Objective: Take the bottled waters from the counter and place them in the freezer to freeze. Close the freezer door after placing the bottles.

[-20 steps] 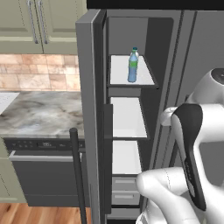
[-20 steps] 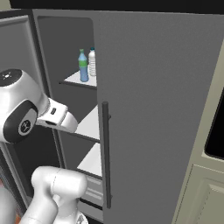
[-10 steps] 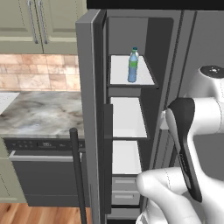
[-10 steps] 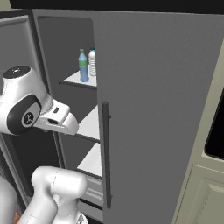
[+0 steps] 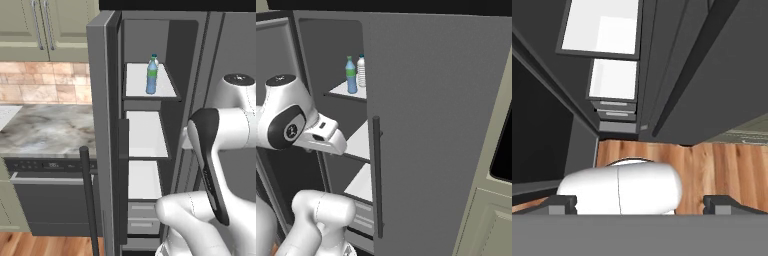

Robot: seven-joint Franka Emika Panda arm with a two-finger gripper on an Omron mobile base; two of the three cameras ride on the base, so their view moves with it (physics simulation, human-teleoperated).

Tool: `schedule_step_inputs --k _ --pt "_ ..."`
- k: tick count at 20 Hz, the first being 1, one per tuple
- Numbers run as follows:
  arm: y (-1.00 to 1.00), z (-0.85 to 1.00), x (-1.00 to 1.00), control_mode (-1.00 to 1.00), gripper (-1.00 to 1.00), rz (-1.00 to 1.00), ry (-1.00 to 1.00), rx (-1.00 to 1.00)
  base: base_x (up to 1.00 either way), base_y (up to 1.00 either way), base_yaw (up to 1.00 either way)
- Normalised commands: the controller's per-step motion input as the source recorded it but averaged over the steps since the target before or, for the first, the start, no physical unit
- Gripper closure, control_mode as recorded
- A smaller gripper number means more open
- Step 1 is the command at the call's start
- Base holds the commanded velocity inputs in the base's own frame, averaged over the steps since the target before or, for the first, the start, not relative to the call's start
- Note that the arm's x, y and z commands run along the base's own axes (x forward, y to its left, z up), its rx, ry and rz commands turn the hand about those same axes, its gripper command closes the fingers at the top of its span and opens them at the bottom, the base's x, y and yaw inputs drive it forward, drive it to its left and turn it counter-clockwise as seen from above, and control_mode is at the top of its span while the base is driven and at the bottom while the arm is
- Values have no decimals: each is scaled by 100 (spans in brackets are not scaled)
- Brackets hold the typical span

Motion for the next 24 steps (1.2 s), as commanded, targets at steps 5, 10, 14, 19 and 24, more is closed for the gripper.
schedule_step_inputs --k 5,10,14,19,24 --pt "1 -19 0 -100 -100 2 0 0 0 0 0" --pt "8 -11 0 -100 -100 6 0 0 0 0 0" --pt "7 -9 0 -100 -100 6 0 0 0 0 0" --pt "5 -3 0 -100 -100 6 0 0 0 0 0" --pt "1 0 0 -100 -100 1 0 0 0 0 0"
